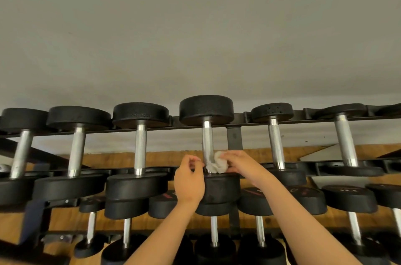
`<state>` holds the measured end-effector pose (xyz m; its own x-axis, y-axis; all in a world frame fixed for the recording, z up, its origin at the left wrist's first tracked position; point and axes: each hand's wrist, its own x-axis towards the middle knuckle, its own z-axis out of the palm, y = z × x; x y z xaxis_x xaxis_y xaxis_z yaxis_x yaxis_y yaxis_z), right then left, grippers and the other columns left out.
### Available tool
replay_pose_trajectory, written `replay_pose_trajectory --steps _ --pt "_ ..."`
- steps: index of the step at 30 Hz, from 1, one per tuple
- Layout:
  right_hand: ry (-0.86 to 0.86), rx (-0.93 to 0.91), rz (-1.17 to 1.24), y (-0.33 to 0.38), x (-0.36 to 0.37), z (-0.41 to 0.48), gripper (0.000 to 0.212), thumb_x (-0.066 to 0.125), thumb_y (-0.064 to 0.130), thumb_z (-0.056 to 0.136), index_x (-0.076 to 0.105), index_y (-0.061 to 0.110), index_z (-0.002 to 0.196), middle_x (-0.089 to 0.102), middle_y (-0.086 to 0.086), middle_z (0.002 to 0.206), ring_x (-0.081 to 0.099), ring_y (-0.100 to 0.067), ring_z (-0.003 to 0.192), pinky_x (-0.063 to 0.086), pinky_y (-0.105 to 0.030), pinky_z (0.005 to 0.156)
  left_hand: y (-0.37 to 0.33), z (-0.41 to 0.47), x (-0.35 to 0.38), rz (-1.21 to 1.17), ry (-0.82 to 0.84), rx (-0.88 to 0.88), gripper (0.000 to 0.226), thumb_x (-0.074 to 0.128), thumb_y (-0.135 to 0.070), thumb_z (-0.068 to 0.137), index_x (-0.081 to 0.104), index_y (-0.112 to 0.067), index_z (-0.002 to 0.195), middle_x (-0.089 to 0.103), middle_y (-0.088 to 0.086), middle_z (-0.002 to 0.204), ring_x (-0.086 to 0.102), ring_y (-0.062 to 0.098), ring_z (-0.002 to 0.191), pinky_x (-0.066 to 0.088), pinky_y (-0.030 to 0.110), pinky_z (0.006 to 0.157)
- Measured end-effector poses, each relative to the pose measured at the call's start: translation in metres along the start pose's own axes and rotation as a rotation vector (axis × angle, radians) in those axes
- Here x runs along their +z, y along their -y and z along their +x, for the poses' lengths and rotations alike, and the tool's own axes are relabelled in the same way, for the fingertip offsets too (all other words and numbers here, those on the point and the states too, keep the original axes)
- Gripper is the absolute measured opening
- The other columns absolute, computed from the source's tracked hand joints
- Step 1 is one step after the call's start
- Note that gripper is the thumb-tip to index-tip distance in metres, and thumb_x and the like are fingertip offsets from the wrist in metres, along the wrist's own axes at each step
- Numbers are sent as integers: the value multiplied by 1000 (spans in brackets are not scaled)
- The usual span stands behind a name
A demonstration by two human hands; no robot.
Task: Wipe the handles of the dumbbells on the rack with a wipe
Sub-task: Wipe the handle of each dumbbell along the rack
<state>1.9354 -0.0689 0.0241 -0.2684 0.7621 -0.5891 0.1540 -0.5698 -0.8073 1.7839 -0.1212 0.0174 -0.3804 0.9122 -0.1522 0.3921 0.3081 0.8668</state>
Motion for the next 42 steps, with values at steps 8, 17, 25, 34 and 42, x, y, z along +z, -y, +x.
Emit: replay_pose_trajectory --steps 8,17,25,34,42 --pt "-6 -100 -458 0 3 7 12 61 21 93 70 16 87 67 2 91 62 -9 91 49 -31 94 3 1 1 -16 -11 24 10 54 -16 95 59 -21 88 67 -5 83 62 7 80 41 13 67" --pt "-120 -51 -615 3 20 16 28 78 32 76 62 13 88 57 3 78 53 -8 71 39 -20 62 3 1 1 -28 -7 30 15 55 -14 94 58 -24 84 66 -7 83 61 6 80 42 14 68" --pt "-90 -133 -601 -1 13 22 25 79 26 77 63 16 94 63 2 90 58 -11 83 47 -21 72 0 1 0 -6 1 46 17 59 -11 91 58 -26 82 64 -9 81 59 5 77 41 5 65" --pt "-105 -107 -369 -4 11 25 52 84 22 72 56 15 115 64 -1 108 61 -13 97 46 -14 71 1 2 1 -13 -12 36 15 59 -10 91 59 -23 83 63 -9 79 59 5 76 41 6 65" --pt "-125 -76 -246 -10 6 22 45 81 12 74 58 17 112 61 8 105 60 -6 96 44 -12 66 1 1 0 -16 -13 26 18 60 -10 91 58 -25 83 64 -9 81 60 4 78 42 7 65"
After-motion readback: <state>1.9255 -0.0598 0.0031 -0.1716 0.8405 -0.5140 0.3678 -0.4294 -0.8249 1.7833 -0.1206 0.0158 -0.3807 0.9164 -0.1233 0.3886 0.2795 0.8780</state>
